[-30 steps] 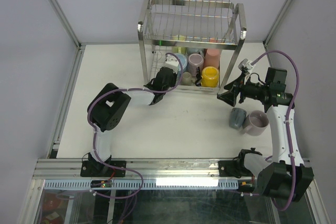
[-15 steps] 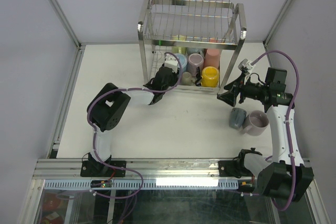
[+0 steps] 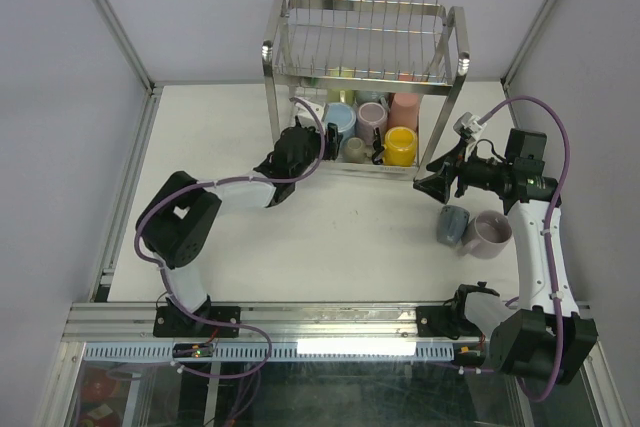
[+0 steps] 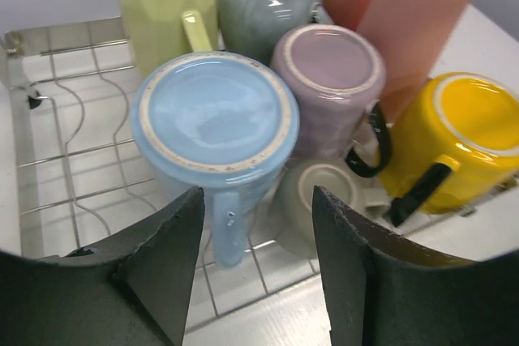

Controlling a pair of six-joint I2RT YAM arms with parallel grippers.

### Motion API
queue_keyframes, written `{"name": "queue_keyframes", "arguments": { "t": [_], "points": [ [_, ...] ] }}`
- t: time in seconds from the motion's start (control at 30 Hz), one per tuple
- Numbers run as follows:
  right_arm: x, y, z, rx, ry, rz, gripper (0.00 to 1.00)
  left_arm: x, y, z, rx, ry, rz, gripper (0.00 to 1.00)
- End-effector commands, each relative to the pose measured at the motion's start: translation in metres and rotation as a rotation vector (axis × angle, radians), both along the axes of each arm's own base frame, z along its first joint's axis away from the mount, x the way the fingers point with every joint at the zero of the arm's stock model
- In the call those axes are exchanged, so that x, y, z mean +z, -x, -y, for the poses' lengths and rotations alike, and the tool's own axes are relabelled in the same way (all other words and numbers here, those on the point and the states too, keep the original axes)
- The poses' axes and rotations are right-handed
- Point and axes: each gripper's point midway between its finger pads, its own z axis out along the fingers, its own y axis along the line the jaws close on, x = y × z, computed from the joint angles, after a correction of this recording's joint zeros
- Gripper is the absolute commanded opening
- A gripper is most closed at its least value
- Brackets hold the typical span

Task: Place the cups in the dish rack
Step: Turn the cup upside down in the dish rack.

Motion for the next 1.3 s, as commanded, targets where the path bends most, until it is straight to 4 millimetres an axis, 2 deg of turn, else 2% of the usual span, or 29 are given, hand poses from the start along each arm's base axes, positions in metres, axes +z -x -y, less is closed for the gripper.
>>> {"name": "queue_keyframes", "arguments": {
  "t": [0.0,0.13,0.4,0.57,0.6,0.73,0.97,1.13,1.27],
  "points": [
    [0.01,-0.001,-0.001,0.019,0.001,0.053,0.69,0.051,0.026,0.011,-0.134,0.119,0.096,0.55],
    [0.011,0.0,-0.001,0.024,-0.001,0.058,0.69,0.053,0.049,0.008,-0.207,0.133,0.106,0.57],
    [0.012,0.003,-0.003,0.043,-0.008,0.066,0.69,0.069,0.091,-0.008,-0.28,0.211,0.148,0.63],
    [0.013,0.006,-0.005,0.065,-0.013,0.08,0.7,0.064,0.115,-0.016,-0.315,0.261,0.137,0.68],
    [0.013,0.007,-0.005,0.07,-0.014,0.083,0.7,0.074,0.121,-0.021,-0.316,0.286,0.159,0.7],
    [0.014,0.01,-0.006,0.091,-0.018,0.099,0.69,0.073,0.139,-0.039,-0.299,0.357,0.174,0.77],
    [0.014,0.014,-0.003,0.103,-0.005,0.128,0.7,0.073,0.164,-0.07,-0.244,0.493,0.179,0.98],
    [0.009,0.018,-0.002,0.125,0.017,0.152,0.7,0.064,0.175,-0.085,-0.207,0.602,0.113,0.99],
    [0.005,0.036,-0.006,0.235,0.078,0.253,0.73,0.059,0.184,-0.088,-0.22,0.661,0.063,0.99]
  ]
}}
